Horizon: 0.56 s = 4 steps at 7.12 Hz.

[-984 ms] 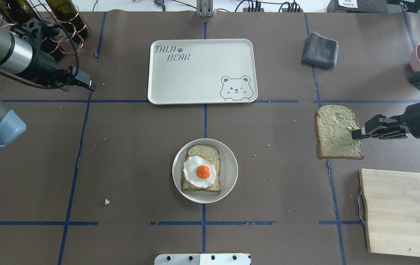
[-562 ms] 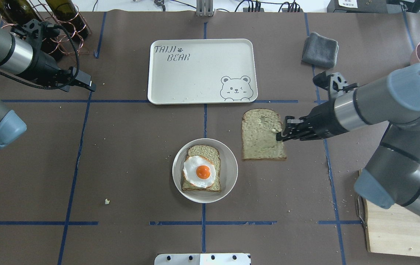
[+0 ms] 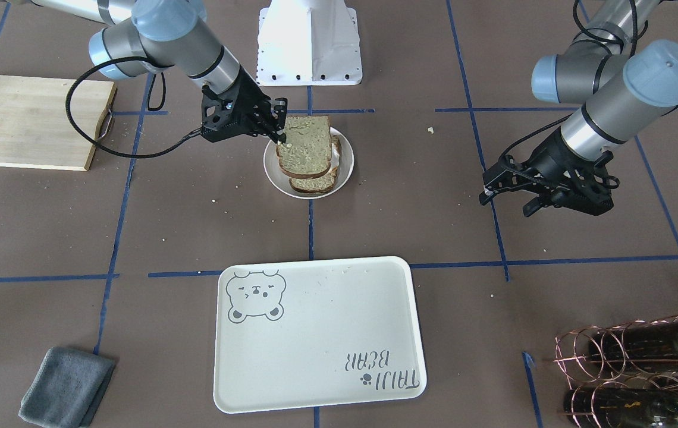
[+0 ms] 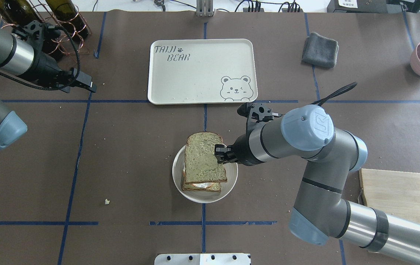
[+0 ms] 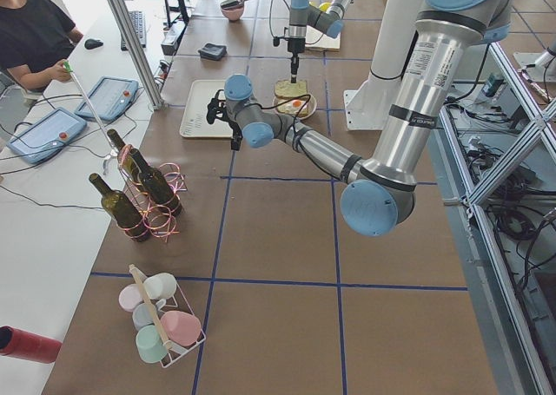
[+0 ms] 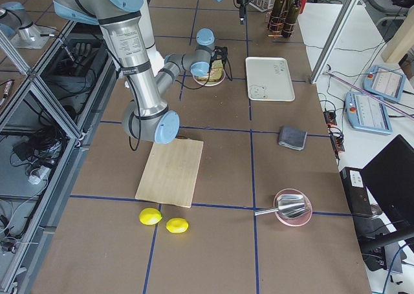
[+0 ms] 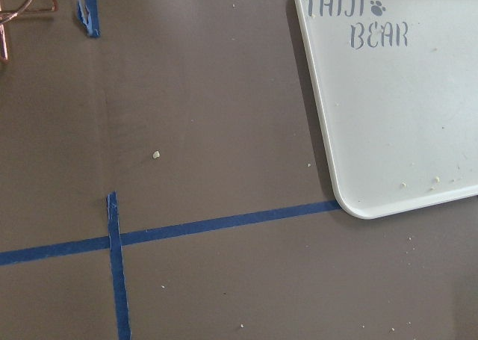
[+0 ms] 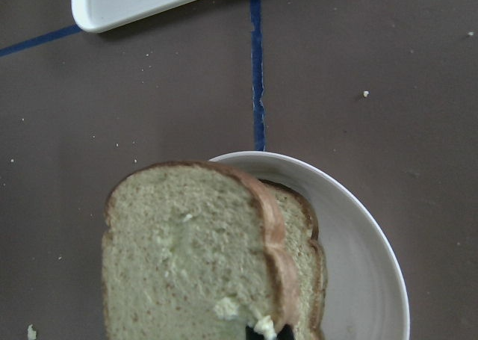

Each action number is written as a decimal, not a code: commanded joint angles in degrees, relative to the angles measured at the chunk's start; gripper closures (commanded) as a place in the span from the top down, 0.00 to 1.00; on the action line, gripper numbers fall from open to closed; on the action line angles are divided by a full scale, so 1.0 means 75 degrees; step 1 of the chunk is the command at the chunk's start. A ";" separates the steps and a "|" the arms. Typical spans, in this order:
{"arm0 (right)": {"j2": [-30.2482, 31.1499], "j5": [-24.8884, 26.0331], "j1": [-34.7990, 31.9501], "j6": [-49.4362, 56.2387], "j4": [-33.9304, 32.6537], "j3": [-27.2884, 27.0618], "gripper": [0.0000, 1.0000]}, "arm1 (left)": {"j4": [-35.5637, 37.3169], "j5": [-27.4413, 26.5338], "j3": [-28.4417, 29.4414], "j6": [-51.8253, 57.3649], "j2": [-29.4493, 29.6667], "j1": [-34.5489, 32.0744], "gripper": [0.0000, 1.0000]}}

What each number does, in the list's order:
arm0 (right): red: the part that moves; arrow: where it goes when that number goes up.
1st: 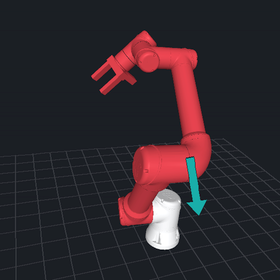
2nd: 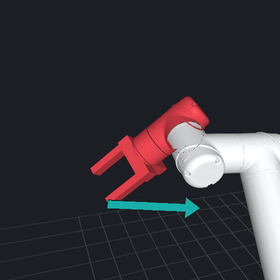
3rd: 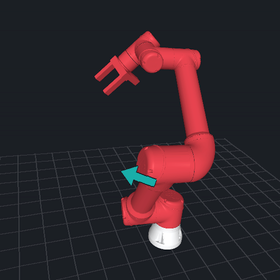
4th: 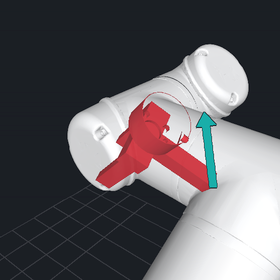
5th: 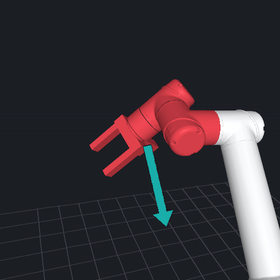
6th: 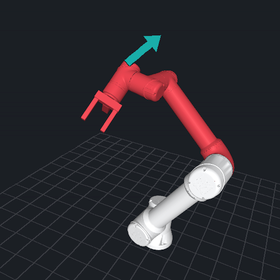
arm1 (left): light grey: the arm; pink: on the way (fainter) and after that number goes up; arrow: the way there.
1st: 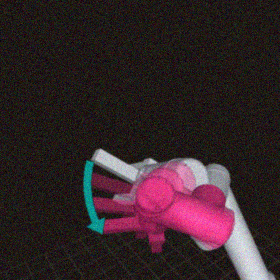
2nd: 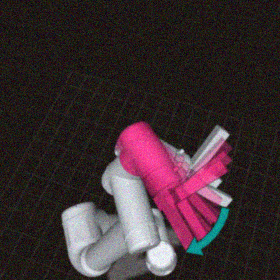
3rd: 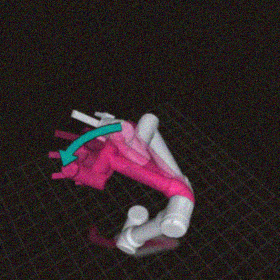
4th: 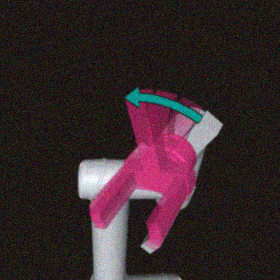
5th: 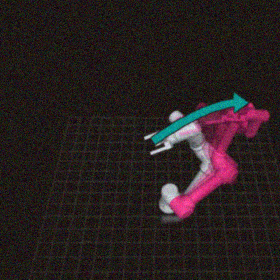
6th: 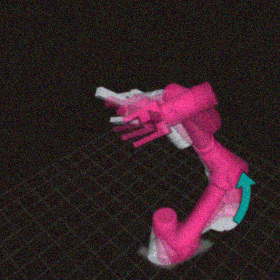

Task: Make sandwich and place on tray
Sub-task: 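Lower the bread slice onto the egg and open the right gripper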

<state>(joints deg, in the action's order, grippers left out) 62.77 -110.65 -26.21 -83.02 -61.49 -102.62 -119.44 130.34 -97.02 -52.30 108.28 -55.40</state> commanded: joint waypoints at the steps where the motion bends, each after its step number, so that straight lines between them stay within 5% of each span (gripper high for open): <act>1: -0.0260 0.0187 0.0119 0.0007 -0.0005 0.0405 0.00 | 0.0000 0.0000 0.0022 0.0001 0.0000 0.0003 1.00; 4: -0.0261 0.0199 0.0201 0.0007 -0.0017 0.0593 0.00 | 0.0000 -0.0012 0.0033 0.0001 0.0000 0.0015 1.00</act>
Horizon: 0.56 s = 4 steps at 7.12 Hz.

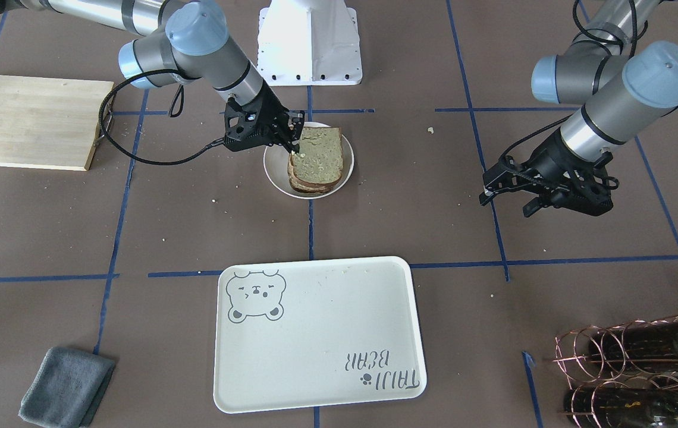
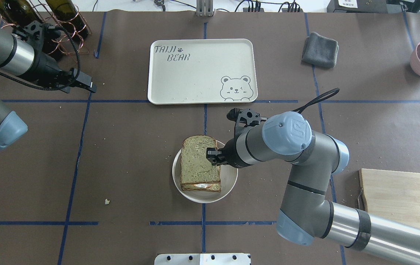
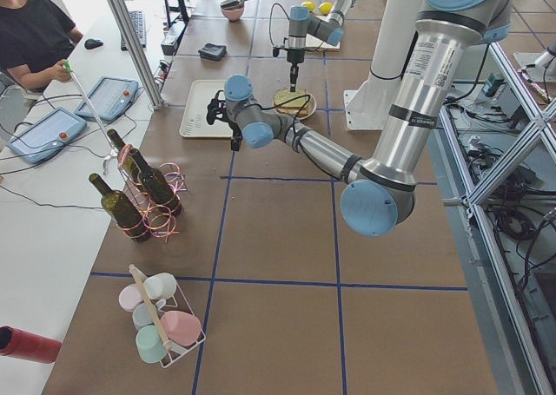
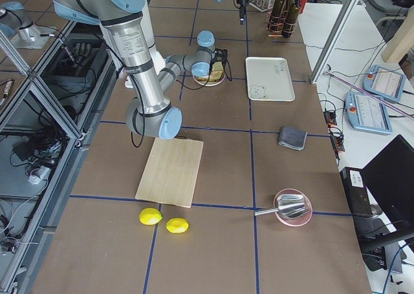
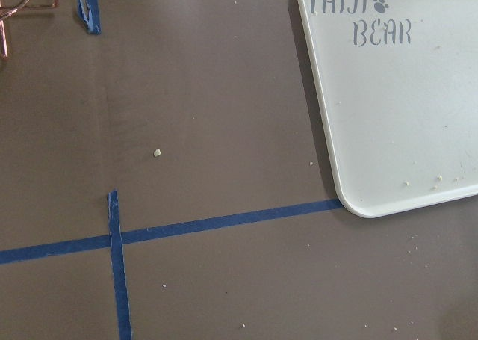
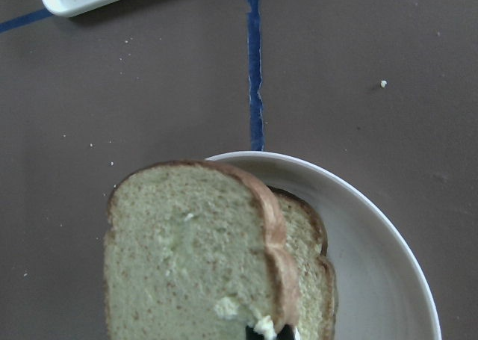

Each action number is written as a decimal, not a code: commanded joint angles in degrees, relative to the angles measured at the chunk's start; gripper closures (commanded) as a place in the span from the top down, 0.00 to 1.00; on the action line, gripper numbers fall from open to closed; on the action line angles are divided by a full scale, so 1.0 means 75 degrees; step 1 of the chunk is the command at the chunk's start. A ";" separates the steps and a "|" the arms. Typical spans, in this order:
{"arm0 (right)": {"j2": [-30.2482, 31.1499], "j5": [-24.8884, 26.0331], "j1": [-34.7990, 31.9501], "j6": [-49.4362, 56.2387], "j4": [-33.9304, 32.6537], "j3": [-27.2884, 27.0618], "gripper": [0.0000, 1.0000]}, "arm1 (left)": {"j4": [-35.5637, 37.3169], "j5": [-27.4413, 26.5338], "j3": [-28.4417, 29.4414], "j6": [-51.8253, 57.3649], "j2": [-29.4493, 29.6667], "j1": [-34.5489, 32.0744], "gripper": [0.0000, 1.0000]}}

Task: Make sandwich and place on tray
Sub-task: 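Lower the bread slice onto the egg and open the right gripper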

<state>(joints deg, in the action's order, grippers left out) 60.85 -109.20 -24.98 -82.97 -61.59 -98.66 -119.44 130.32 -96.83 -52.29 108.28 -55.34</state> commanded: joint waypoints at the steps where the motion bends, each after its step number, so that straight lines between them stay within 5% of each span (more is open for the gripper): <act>1: -0.0016 0.0006 0.0049 0.0000 0.0008 0.0111 0.35 | -0.0012 0.0002 0.0043 0.0000 0.0000 0.0008 1.00; 2: -0.0016 0.0017 0.0049 0.0000 -0.0003 0.0123 0.99 | -0.0012 0.0002 0.0044 0.0000 0.0012 0.0008 1.00; 4: -0.0074 0.0006 -0.0101 -0.0012 -0.0073 0.0088 1.00 | 0.0000 -0.0009 0.0055 0.0000 0.0105 0.0148 1.00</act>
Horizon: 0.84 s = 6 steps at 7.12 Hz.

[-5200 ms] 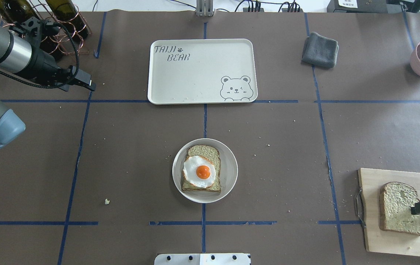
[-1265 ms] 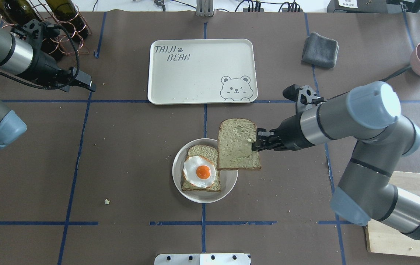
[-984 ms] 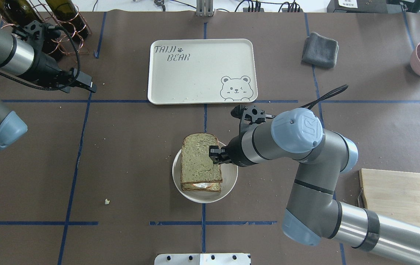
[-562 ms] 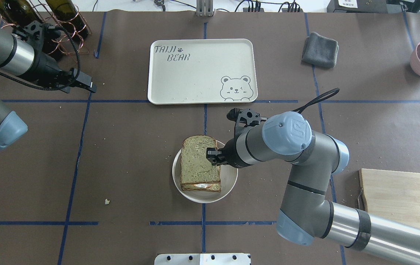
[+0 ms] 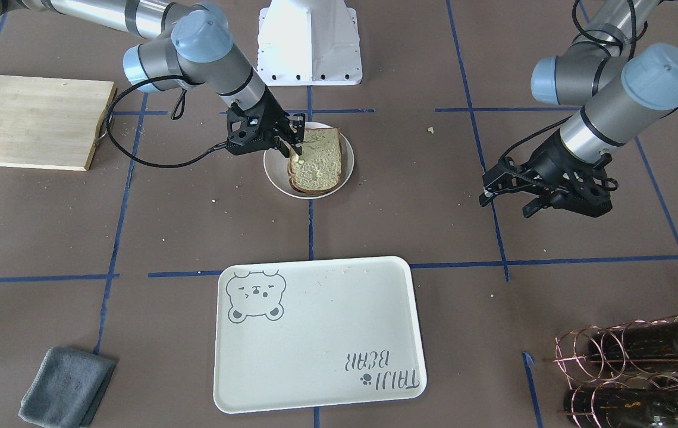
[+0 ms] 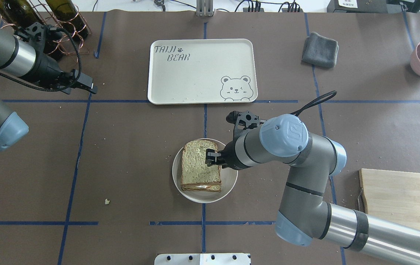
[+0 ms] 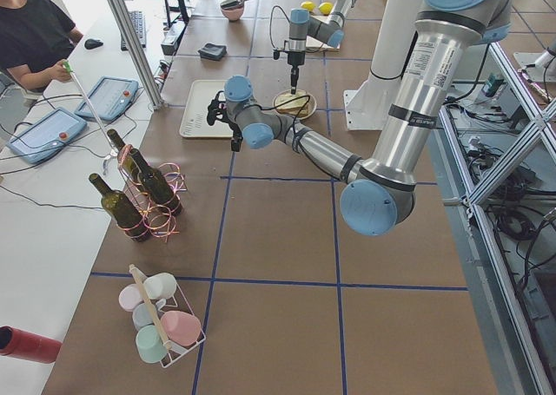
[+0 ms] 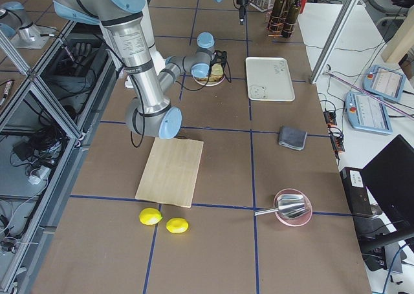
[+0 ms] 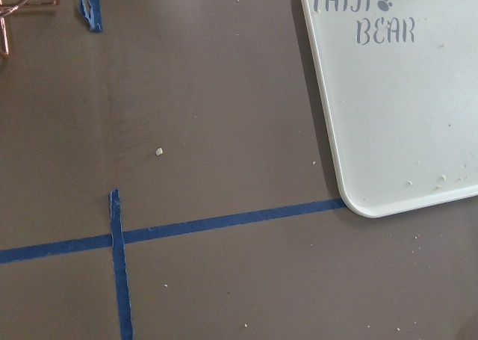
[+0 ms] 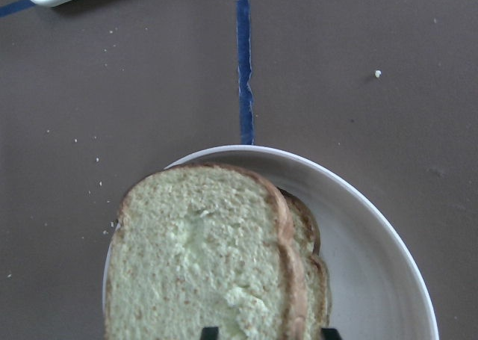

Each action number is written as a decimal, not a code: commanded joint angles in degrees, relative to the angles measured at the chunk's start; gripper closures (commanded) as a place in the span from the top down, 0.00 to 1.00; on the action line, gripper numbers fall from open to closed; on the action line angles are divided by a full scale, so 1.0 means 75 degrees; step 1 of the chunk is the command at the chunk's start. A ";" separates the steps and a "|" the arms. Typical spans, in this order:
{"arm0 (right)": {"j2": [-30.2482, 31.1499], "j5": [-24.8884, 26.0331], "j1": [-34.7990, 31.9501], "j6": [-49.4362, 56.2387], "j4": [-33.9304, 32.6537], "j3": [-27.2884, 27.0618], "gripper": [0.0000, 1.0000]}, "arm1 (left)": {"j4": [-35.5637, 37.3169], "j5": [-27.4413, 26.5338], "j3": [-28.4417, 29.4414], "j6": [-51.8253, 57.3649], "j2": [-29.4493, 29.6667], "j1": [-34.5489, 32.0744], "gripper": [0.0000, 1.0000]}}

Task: Make sandwich and place on tray
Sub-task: 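Lower the bread slice onto the egg and open the right gripper, then withdraw the right gripper while the left gripper reaches to the plate rim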

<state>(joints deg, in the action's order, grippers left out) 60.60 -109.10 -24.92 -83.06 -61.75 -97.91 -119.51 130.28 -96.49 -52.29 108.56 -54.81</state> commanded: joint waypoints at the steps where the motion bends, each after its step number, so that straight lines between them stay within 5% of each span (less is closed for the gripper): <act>1: -0.0030 -0.0077 -0.0378 0.0012 -0.0110 -0.0036 1.00 | 0.0043 -0.0015 -0.0002 -0.0023 0.0208 0.0228 1.00; 5: 0.0110 -0.0288 -0.1245 0.1531 -0.2439 -0.0714 1.00 | 0.0114 -0.1605 -0.0306 -0.2572 0.0852 0.2018 0.99; 6: 0.0343 -0.0799 -0.1758 0.2058 -0.2443 -0.0715 1.00 | 0.0114 -0.1980 -0.0318 -0.3089 0.0946 0.2533 0.91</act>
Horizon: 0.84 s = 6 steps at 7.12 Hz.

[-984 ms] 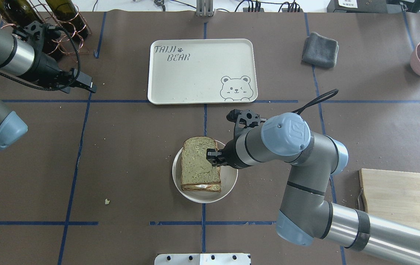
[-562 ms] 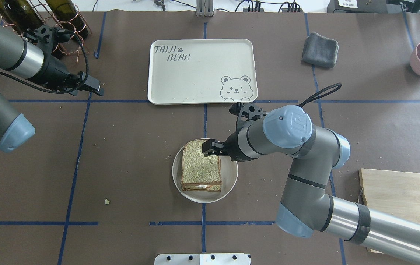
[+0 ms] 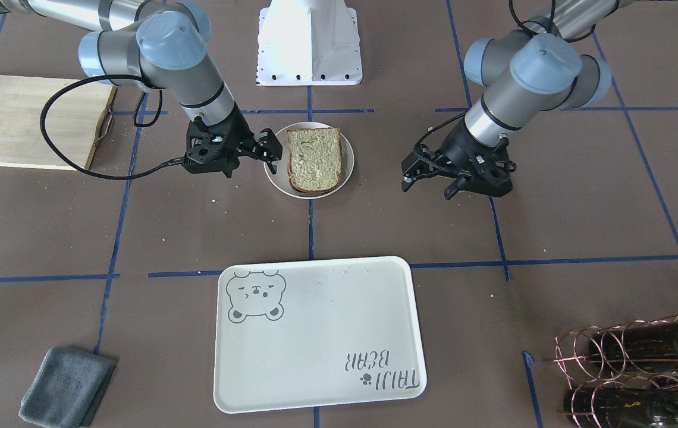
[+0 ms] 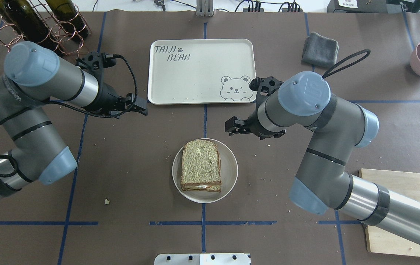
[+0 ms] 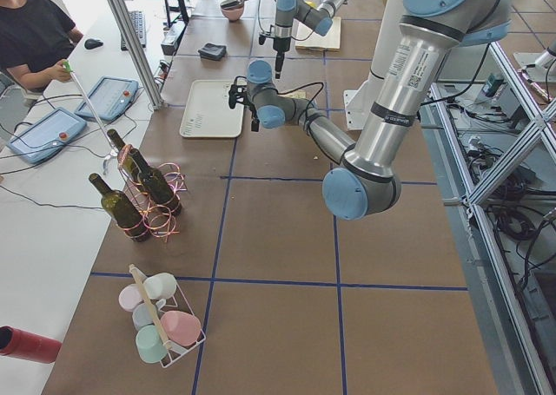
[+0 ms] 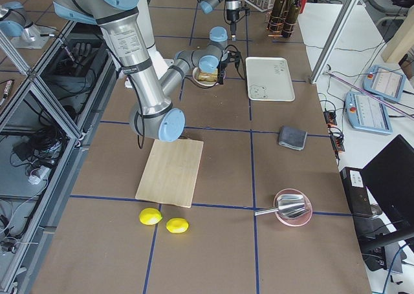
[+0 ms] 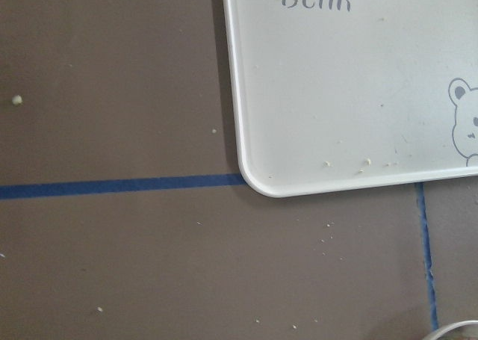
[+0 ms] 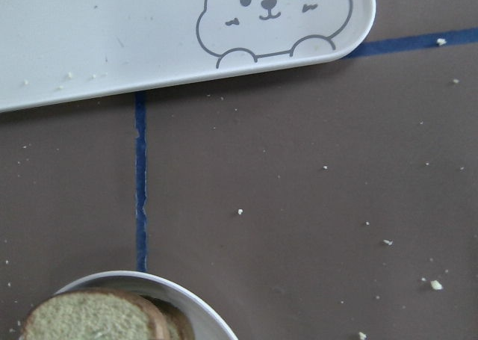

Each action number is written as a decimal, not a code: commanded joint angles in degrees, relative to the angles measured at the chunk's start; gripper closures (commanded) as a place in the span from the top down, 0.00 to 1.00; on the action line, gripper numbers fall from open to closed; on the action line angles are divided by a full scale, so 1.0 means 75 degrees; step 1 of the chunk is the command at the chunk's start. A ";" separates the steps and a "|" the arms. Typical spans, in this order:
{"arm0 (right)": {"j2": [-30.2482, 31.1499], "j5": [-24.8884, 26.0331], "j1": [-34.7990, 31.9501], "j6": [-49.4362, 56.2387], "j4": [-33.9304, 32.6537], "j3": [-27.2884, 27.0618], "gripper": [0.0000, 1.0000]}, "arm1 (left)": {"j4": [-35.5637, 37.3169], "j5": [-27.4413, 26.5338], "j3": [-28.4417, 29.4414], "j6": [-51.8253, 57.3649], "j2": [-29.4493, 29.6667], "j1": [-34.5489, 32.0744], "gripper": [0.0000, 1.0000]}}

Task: Make sandwich and place on tray
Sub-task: 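Withdraw the right gripper while the left gripper reaches to the plate rim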

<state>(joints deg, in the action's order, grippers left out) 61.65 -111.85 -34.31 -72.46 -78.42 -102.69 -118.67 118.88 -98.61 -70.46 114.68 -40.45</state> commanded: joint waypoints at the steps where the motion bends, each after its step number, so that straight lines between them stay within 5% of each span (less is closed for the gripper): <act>1: 0.0392 -0.0914 -0.0975 0.1241 -0.0232 -0.0066 1.00 | 0.0002 -0.0777 -0.0035 -0.0961 0.0166 0.1053 0.77; 6: 0.1096 -0.1938 -0.2385 0.2852 -0.0244 0.0016 1.00 | 0.0014 -0.1389 0.0222 -0.1281 0.0319 0.2147 0.42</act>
<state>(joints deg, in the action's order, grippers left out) 69.22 -125.32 -50.45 -52.61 -80.22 -102.74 -118.57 109.53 -97.50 -79.98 116.80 -25.42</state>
